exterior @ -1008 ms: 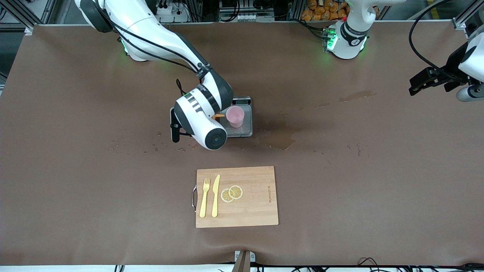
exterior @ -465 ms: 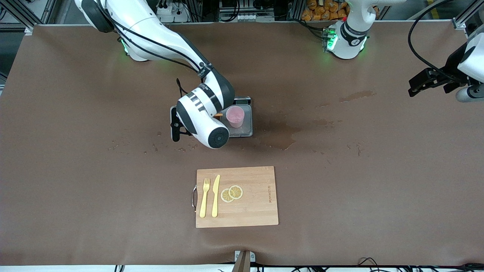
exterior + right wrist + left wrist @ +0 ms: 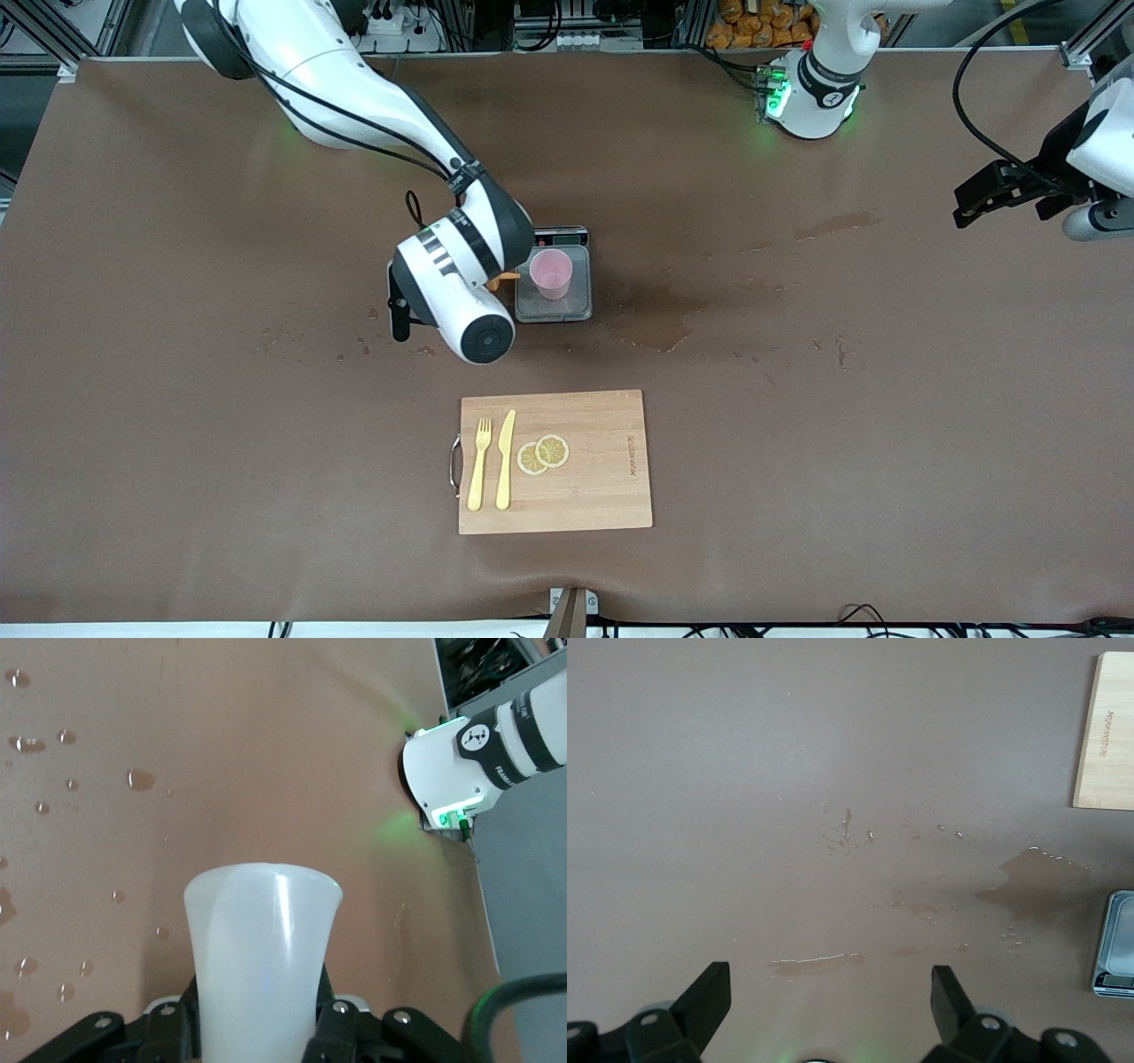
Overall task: Add sauce to pink cup with both arms
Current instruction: 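Carry the bottle back away from the scale with the right gripper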
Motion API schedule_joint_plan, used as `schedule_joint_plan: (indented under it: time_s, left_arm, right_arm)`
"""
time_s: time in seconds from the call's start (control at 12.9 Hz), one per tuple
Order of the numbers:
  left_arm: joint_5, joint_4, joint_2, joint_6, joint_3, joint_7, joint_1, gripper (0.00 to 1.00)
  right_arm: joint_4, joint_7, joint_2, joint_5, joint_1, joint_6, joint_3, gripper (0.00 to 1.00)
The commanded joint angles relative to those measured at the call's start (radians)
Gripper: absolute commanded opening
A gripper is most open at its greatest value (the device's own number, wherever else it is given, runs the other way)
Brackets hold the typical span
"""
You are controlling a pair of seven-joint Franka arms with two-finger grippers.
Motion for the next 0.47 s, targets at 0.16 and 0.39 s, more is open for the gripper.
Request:
schedule_joint_plan:
  time_s: [0.16,0.39]
  left_arm:
    - [-0.019,0.005,0.019,0.02,0.005,0.014,-0.027,1.0]
    - [-0.02,0.005,0.02,0.022,0.005,0.014,-0.022,1.0]
  right_arm:
    - [-0.005,-0.199,-0.058,0.15,-0.114,-0.01,0.009,0.52]
    - [-0.011,-0.333,-0.099,0.192,-0.195,-0.019,0.01,0.53]
